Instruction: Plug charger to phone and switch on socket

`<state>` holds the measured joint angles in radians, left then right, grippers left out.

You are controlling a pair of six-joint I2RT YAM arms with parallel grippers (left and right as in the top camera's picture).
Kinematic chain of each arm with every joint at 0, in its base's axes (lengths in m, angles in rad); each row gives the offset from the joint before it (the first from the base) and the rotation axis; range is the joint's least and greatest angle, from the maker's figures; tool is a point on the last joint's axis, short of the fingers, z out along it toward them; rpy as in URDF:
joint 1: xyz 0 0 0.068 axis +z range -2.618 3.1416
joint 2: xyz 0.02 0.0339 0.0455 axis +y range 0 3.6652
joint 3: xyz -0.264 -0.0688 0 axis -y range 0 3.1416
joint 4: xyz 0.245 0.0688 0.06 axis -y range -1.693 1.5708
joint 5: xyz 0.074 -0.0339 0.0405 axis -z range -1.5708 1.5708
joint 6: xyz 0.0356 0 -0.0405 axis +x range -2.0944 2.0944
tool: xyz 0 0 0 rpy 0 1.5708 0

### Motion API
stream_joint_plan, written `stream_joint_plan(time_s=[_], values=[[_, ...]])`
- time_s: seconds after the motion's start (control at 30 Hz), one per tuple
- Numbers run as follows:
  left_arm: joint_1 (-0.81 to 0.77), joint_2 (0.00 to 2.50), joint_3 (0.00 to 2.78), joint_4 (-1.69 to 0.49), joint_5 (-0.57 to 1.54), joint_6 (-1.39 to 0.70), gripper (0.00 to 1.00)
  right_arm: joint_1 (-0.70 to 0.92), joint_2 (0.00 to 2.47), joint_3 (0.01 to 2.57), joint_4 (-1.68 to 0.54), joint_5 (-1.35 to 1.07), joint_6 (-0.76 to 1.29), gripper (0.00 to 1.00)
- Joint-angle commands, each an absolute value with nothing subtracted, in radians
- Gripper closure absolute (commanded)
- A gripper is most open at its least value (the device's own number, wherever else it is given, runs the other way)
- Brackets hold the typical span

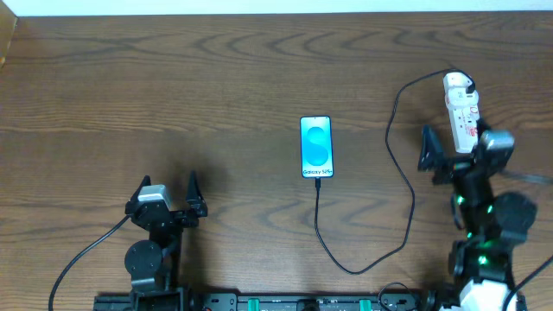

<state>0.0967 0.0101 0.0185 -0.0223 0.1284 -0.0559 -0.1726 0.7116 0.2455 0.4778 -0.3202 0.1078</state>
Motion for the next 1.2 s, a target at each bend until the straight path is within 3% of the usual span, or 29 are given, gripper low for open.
stream_joint_plan(time_s=[0.0,0.2,0.8,1.17], values=[[0.094,0.004,0.004,-0.06,0.146,-0.065,0.08,-0.152,0.62,0.149,0.503,-0.268,0.119,0.01],[0.094,0.004,0.004,-0.06,0.146,-0.065,0.08,-0.134,0.445,0.002,0.501,-0.225,0.119,0.01],[0.094,0.004,0.004,-0.06,0.146,-0.065,0.08,-0.075,0.016,0.006,-0.023,-0.061,0.115,0.01],[0.094,0.004,0.004,-0.06,0.146,-0.065,0.08,-0.066,0.005,0.005,-0.053,-0.057,0.115,0.01]])
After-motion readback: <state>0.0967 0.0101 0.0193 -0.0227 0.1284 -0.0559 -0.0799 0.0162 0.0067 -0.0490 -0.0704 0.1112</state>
